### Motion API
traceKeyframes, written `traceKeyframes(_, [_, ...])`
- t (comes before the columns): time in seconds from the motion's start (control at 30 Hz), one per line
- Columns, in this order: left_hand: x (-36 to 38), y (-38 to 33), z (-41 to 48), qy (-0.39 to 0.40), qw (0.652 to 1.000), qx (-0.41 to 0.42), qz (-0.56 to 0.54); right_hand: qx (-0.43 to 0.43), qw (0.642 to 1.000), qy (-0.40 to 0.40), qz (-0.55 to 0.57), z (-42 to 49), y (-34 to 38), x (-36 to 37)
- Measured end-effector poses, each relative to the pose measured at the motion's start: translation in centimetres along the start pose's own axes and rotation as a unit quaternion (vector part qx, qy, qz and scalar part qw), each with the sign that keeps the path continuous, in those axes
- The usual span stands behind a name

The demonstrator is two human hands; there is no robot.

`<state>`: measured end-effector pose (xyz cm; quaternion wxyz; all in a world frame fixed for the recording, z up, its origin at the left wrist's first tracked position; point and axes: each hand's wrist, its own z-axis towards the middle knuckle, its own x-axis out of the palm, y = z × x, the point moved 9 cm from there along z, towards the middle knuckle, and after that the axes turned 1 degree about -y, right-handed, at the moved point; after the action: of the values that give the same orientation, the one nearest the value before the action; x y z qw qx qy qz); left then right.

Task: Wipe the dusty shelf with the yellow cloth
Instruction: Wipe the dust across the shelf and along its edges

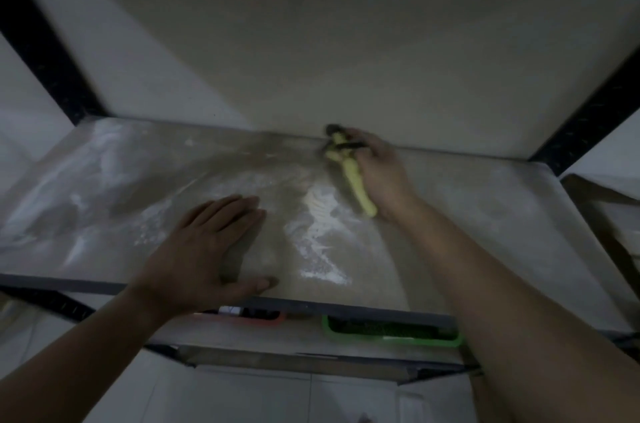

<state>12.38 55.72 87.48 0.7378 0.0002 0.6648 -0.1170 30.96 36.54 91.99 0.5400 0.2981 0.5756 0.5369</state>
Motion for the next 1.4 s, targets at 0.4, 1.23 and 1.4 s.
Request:
traceKeyframes(0.4, [0.3,0.4,0.0,-0.005,1.000,0.003,0.003,0.005,0.911,0.006,-0.413,-2.0,-4.7,-5.9])
traceKeyframes(1.23, [0.4,0.4,0.0,-0.010,1.000,0.006,0.017,0.011,0.878,-0.047,-0.477,-5.8,-4.1,-10.9])
traceKeyframes(1.4, [0.4,0.6,-0.1,-0.009,1.000,0.009,0.009,0.003,0.858,-0.051,-0.511,-10.6,-2.9,-6.1])
